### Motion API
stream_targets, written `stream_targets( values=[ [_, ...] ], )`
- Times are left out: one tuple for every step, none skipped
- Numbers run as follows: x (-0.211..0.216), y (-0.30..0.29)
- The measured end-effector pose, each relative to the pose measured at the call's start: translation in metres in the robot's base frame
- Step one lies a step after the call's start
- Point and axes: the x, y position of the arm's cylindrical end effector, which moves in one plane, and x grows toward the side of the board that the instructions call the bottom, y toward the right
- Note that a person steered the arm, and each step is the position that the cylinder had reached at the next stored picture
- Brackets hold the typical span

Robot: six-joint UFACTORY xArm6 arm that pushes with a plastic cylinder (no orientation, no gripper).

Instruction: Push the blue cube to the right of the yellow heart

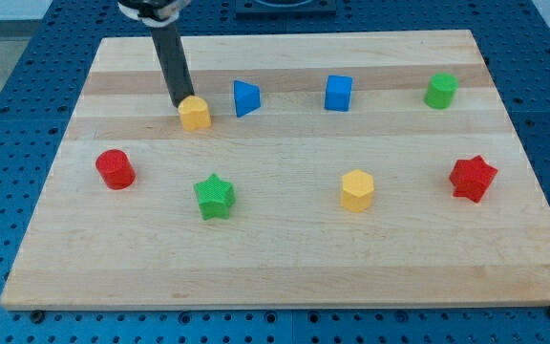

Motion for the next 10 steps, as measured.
stream_targets(
  values=[
    [0.001, 0.026],
    [0.001, 0.023],
    [-0.012, -0.043],
    [-0.081, -0.024],
    [-0.133, 0.055],
    [-0.122, 0.139],
    [-0.101, 0.221],
    [-0.098, 0.298],
    [-0.048, 0.305],
    [0.006, 0.26]
  ],
)
